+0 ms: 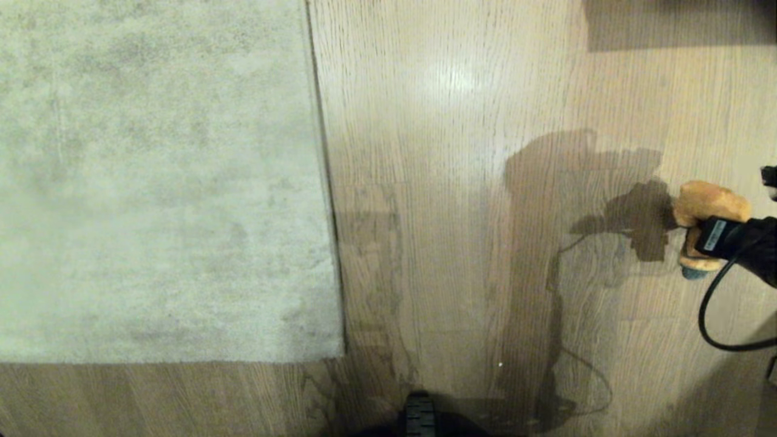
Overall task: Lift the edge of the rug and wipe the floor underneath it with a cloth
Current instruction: Pick up the rag
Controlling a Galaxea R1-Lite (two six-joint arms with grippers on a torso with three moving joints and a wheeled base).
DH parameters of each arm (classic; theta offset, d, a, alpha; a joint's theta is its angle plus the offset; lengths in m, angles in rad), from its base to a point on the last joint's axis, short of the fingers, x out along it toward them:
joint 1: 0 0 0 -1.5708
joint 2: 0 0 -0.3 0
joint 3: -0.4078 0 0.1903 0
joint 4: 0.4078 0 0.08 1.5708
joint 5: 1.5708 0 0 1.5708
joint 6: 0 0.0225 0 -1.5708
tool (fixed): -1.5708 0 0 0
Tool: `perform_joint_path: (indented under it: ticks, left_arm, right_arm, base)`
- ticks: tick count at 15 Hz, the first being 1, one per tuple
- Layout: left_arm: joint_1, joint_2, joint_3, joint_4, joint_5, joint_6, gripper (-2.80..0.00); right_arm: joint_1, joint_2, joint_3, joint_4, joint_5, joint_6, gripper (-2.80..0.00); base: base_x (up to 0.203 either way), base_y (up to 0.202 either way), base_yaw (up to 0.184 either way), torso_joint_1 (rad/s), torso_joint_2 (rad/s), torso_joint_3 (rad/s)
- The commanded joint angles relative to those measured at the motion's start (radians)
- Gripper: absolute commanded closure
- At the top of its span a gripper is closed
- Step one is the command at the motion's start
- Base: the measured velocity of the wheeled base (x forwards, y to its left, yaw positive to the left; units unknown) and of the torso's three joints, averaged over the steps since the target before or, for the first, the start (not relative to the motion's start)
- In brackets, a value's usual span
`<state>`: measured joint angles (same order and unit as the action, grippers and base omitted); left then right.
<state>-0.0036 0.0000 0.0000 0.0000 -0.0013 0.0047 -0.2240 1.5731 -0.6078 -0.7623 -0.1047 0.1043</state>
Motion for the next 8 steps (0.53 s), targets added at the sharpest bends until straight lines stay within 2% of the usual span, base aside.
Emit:
perform_joint_path:
  ticks: [1, 6, 8]
  left_arm:
    - [0.001, 0.0, 0.0, 0.0, 0.0, 0.0, 0.0]
    - [0.001, 0.0, 0.0, 0.0, 0.0, 0.0, 0.0]
    - [0.001, 0.0, 0.0, 0.0, 0.0, 0.0, 0.0]
  right_arm:
    - [0.0, -0.136, 0.063, -0.008, 0.003, -0.002, 0.0]
    - [0.002, -0.377, 0.242, 0.0, 0.043, -0.01, 0.0]
    - [0.005, -0.488, 0.33, -0.002, 0.071, -0.058, 0.0]
  base:
    - [0.0, 0.0, 0.0, 0.0, 0.0, 0.0]
    - [0.0, 0.0, 0.0, 0.0, 0.0, 0.0]
    - [0.0, 0.0, 0.0, 0.0, 0.0, 0.0]
